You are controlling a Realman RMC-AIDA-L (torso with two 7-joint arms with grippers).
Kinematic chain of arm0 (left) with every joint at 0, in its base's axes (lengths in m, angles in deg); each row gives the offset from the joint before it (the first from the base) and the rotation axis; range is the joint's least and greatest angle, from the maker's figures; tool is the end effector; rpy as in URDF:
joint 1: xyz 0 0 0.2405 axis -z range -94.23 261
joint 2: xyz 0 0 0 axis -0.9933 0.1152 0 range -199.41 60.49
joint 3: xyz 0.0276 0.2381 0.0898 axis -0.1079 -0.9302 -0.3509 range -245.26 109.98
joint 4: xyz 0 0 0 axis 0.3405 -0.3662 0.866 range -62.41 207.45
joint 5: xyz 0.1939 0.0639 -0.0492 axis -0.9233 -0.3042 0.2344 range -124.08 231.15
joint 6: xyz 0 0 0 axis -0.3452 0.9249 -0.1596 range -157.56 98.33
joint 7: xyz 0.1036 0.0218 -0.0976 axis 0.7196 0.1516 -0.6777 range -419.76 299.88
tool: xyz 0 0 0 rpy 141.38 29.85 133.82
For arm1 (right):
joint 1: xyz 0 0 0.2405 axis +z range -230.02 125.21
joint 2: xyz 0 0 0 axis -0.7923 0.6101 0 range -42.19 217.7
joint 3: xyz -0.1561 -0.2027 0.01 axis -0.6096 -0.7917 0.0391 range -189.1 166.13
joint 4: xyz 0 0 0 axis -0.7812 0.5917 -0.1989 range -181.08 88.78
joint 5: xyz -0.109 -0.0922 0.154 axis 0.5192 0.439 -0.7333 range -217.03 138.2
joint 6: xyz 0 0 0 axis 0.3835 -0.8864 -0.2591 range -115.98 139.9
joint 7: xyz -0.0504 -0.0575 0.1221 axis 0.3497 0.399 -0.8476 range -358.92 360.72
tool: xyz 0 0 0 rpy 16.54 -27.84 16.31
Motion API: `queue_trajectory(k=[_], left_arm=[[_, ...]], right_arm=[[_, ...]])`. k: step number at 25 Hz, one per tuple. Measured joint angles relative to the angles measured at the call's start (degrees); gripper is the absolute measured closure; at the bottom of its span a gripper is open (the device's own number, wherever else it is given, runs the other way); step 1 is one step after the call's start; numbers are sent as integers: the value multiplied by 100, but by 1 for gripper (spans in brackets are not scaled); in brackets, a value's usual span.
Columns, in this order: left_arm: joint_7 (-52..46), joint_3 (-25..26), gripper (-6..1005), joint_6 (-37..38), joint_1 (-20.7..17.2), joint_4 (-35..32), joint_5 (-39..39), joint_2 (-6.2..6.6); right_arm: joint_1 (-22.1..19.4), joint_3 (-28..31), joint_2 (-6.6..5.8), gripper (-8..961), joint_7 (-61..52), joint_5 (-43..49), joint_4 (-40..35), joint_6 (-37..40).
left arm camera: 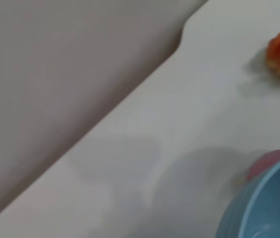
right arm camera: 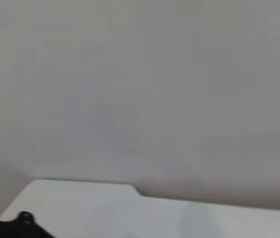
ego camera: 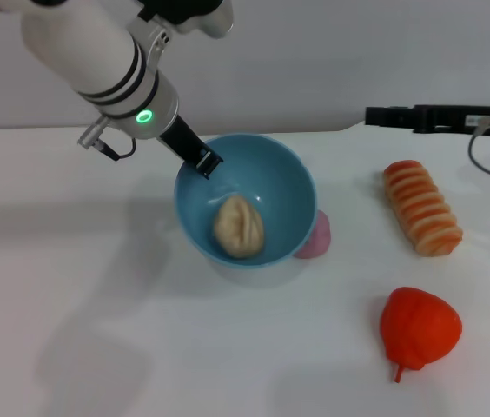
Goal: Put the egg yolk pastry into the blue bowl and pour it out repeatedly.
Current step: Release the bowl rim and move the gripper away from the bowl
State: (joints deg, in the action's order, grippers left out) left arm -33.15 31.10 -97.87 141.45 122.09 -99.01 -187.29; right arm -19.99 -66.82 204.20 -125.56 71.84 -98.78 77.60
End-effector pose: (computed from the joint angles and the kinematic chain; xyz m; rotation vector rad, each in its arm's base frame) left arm -0.1199 0.4409 -0.0382 -2.4696 -0.7644 0.4545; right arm 0.2286 0.4080 0.0411 -2.2904 1.2160 0.6111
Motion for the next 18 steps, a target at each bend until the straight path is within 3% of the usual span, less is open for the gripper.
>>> queue_trajectory(k=[6,9,13,18], left_arm=[[-327,39,1000,-130,119,-147,57,-24],[-504,-77,999,121,95,-299,67,-53],[-963,-612,999,831,-134,-397,96,-71],[-1083,-690,999,999,-160,-779,284,-57]], right_arm=[[-63,19,-81,462,544,13,38,-136],[-67,20,-81,463,759,16,51,-196],[-69,18,-62,463,931,20,54,-215],[-58,17,-48,462,969,35,61,-220]])
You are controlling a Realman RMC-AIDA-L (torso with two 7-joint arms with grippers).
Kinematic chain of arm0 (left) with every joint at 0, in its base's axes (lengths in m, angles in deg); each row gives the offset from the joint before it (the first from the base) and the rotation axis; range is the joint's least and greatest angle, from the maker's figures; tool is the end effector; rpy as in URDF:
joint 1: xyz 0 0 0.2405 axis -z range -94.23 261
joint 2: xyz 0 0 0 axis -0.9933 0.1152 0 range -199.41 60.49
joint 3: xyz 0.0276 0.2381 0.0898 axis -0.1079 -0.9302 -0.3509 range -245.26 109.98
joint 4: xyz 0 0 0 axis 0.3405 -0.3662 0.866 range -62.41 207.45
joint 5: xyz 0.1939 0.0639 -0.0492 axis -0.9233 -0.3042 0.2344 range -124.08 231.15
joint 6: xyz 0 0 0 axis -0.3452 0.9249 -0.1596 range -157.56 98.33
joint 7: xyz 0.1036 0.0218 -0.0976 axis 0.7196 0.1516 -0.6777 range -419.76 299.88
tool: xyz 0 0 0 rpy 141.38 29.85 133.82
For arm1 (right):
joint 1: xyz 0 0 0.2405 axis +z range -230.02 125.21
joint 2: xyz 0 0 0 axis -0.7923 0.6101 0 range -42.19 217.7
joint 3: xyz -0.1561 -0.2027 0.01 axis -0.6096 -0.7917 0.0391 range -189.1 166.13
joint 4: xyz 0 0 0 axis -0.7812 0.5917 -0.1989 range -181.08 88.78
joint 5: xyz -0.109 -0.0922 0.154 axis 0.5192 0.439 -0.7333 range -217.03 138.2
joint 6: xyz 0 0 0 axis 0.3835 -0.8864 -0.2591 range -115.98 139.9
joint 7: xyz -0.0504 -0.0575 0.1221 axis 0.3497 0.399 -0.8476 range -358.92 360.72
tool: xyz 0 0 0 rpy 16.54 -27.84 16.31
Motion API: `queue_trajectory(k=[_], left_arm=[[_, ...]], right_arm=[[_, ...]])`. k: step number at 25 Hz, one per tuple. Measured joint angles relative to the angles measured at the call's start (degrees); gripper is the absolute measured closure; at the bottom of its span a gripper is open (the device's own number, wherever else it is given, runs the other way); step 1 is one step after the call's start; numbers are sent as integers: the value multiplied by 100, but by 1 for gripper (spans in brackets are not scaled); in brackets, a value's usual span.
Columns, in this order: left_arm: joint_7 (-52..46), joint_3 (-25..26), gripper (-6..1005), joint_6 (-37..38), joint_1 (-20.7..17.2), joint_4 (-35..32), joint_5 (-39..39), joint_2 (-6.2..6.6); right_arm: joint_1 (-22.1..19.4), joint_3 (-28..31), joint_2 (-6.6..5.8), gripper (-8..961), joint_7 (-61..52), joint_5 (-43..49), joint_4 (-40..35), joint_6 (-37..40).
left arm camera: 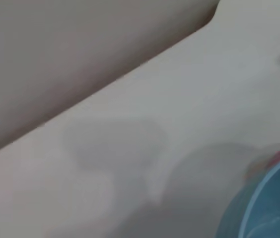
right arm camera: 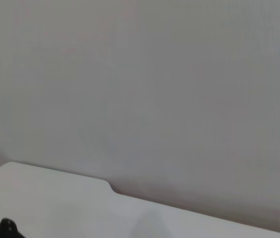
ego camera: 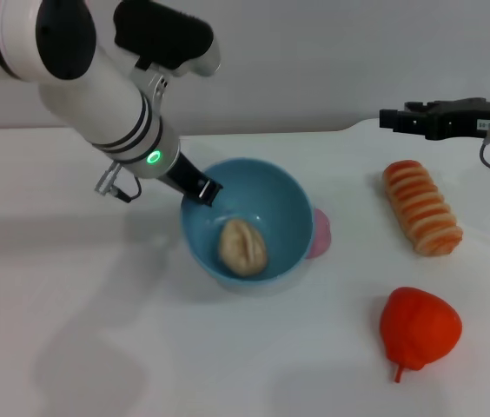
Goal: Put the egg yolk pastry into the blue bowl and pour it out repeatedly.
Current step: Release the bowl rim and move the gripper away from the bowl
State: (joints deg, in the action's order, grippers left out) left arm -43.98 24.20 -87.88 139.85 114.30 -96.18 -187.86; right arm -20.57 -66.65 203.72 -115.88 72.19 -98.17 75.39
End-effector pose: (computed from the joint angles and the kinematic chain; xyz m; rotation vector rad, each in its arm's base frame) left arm -0.1523 0.4352 -0.0673 -2.3548 -0.9801 0.4075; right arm 0.2392 0.4098 0.0458 -2.3131 1.0220 0.5283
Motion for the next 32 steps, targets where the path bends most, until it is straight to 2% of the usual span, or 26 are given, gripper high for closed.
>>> queue_trajectory(k=[9,32], left_arm=[[12,0,1000,57,-50,-301,19,26],[-72,-79,995,325,-100,-683,-40,20]], right_arm=[[4,8,66,463,42,5,1,-40],[60,-6,75,463,41,5,136,-340]])
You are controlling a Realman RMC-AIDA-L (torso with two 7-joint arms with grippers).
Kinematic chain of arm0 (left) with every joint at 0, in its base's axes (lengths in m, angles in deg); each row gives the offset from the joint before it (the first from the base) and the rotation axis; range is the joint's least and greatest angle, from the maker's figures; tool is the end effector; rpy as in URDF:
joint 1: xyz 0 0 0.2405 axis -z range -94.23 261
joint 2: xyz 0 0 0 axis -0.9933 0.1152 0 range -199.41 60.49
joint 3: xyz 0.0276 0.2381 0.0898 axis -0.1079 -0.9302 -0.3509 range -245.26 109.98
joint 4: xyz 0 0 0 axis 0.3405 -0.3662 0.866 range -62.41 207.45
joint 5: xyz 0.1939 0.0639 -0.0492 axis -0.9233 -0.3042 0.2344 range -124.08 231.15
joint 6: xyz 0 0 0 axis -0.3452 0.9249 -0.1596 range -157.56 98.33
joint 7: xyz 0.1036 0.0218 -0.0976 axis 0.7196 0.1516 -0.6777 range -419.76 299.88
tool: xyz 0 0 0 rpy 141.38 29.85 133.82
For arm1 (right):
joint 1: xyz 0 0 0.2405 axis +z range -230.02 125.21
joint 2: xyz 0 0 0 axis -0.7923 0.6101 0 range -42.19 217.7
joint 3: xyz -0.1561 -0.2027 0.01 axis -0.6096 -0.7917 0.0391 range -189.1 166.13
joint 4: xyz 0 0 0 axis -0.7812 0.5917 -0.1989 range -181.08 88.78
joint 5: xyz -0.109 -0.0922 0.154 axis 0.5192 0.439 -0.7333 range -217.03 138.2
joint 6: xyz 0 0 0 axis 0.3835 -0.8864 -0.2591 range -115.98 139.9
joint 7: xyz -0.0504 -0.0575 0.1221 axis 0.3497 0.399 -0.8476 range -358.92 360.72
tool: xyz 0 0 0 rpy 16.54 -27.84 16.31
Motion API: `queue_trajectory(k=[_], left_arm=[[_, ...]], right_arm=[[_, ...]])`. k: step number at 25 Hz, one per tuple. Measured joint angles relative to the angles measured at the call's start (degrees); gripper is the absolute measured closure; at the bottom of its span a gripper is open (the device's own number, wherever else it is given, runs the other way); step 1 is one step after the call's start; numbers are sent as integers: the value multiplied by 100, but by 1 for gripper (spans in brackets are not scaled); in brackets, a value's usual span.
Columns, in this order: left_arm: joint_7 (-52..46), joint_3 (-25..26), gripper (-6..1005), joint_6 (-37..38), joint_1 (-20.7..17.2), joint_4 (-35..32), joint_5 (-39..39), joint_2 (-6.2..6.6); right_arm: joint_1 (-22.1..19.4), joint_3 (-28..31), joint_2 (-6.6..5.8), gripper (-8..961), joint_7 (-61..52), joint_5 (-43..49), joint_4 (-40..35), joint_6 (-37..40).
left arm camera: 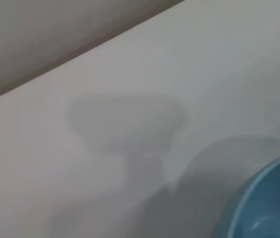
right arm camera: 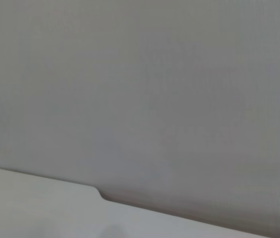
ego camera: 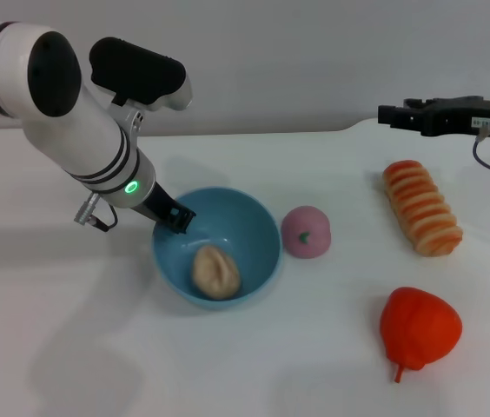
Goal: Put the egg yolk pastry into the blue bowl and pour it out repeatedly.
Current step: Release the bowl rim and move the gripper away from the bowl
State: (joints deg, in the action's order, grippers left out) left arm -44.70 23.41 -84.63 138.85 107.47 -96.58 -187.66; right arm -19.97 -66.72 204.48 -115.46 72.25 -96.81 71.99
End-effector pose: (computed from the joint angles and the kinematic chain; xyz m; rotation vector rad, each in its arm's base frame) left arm -0.1917 0.4283 -0.0719 -2.2909 -1.0681 0.4813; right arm 0.2407 0.4151 0.0401 -2.2718 1.0290 0.5291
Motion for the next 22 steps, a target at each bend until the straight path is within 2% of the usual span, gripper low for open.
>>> queue_trajectory(k=[11,17,22], left_arm=[[-18,-53,700,-37,-32,102,-156,16],[-85,-38,658,-84,-56,416,-261,17],[-280,-13,624,-93,-221,989,-606,24]], right_arm=[[0,0,9,462,0,-4,22,-115],[-50,13,23,463,0,-43,10,-225],[-125,21,65,463,0,-59,-33,-379]])
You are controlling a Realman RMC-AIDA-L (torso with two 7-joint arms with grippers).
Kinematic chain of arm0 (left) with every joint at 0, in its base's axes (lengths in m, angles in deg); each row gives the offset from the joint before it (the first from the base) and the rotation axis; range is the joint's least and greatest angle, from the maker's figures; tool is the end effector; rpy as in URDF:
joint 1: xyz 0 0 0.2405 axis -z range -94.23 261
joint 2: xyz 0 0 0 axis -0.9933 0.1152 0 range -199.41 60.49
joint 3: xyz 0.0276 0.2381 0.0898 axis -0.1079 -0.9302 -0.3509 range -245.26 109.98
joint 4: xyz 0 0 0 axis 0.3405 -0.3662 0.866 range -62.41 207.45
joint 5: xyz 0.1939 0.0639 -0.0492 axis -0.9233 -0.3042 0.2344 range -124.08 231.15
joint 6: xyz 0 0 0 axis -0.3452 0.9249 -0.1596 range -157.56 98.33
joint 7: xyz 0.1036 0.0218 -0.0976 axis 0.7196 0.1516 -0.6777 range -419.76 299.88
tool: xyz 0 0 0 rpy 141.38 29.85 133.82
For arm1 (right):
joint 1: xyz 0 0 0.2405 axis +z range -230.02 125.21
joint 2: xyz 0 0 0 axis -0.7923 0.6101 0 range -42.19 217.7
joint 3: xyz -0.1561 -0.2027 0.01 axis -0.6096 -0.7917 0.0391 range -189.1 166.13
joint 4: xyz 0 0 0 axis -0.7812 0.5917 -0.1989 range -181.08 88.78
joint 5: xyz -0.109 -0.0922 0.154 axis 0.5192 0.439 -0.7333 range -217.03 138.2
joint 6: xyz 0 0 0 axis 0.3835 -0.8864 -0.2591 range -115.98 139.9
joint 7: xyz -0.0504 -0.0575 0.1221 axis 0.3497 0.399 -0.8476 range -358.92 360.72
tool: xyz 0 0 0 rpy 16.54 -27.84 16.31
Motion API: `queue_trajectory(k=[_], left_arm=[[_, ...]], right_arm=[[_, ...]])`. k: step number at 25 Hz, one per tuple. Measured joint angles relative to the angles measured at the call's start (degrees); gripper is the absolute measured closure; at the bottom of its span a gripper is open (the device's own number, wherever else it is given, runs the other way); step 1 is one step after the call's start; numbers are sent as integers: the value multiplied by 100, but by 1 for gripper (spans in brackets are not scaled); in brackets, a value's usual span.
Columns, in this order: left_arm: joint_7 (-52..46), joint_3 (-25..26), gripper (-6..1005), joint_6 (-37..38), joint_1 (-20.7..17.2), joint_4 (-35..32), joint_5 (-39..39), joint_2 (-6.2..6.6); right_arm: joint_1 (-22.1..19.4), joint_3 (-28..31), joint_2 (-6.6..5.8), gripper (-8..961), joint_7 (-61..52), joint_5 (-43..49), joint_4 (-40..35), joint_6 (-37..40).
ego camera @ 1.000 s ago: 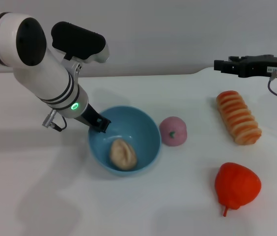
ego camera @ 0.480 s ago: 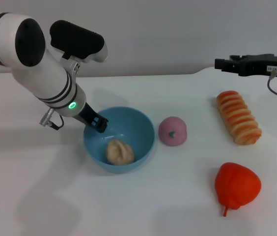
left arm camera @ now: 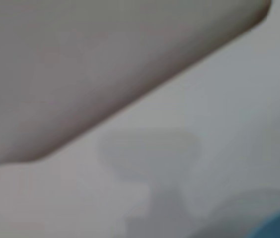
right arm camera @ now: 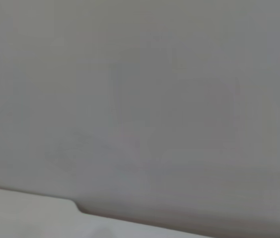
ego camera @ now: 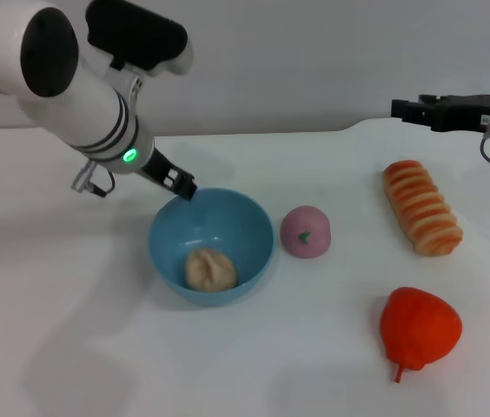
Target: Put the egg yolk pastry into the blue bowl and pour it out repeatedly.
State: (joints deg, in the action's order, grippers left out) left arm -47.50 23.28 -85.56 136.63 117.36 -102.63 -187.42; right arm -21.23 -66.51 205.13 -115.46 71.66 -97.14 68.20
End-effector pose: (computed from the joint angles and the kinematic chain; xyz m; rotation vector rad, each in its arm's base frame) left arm -0.1691 0.4409 -0.0530 -2.2522 -0.9344 0.4165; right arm 0.2501 0.4160 0.0431 -2.1902 1.0447 0.5392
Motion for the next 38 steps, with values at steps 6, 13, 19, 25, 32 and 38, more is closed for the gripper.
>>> queue_trajectory(k=[6,13,19,25,32,38], left_arm=[[-78,-33,547,271,-357,790,-385,2],[-88,-331,380,2253,-1207,1315,-118,-26],[-118,-1025,373,4418,-1746,1074,258,-47],[-169,-1589,334,6161,-1900,395,1033,-57],[-181,-2313,309,7944,-1940,-314,1890,-72],[-181,-2760,309,8735,-1940,-612,2451,-77]], right_arm=[[-47,16,55,462,294,-149,-8,-186],[-154,53,93,463,1951,-1480,463,-501],[-200,208,97,463,4134,-3335,1284,-545],[-216,179,132,462,7403,-6107,2484,-472],[-190,203,137,462,8620,-7622,3239,-135],[-192,206,137,462,8787,-7754,3498,-76]])
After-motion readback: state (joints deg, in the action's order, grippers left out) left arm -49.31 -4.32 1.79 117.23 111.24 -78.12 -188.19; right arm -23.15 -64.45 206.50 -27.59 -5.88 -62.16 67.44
